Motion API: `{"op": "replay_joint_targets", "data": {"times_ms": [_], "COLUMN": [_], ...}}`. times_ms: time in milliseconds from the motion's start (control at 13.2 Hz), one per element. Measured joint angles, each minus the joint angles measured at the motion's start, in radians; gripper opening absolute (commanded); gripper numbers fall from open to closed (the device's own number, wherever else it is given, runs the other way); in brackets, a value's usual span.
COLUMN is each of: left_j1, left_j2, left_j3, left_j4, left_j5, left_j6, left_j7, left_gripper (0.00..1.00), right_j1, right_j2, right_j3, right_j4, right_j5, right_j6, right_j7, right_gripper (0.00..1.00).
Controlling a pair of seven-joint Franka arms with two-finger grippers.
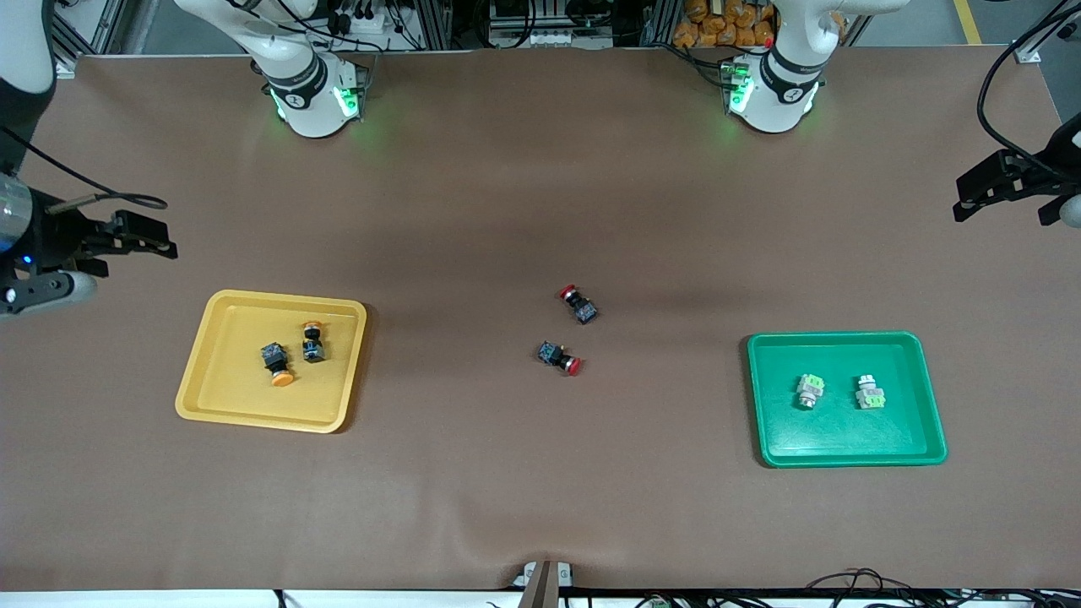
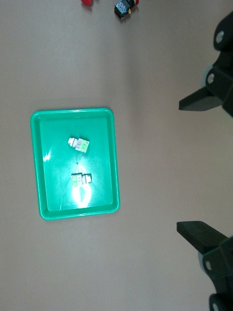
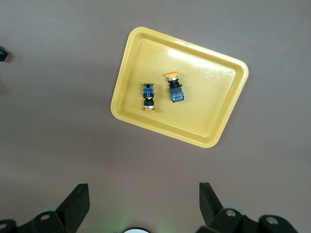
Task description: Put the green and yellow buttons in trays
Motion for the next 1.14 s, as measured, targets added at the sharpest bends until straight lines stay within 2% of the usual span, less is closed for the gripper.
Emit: {"op": "replay_joint_targets", "data": {"times_ms": [303, 757, 909, 1136], "left_j1": [0.0, -0.001, -0.001, -0.001], "left_j2": [0.0, 0.0, 0.0, 0.0], "left_j3": [-0.001, -0.001, -0.001, -0.001], "left_j4": [0.0, -0.001, -0.001, -0.001], "left_j5": [0.0, 0.0, 0.0, 0.0], "left_j6": [0.0, 0.0, 0.0, 0.0], "left_j7": [0.0, 0.0, 0.0, 0.0], "left_gripper": [1.0, 1.0, 1.0, 1.0], "right_j1": [0.0, 0.0, 0.0, 0.0], "right_j2": [-0.07, -0.1, -0.102, -0.114], "right_j3": [-0.002, -0.006, -0.006, -0.009], "right_j4": [-0.021, -0.033, -0.056, -0.165], "right_j5": [-0.002, -0.002, -0.002, -0.002], "right_j6": [-0.037, -0.058, -0.027, 0.101], "right_j7": [0.016, 0.023, 0.027, 0.029], "right_gripper": [1.0, 1.0, 1.0, 1.0]}}
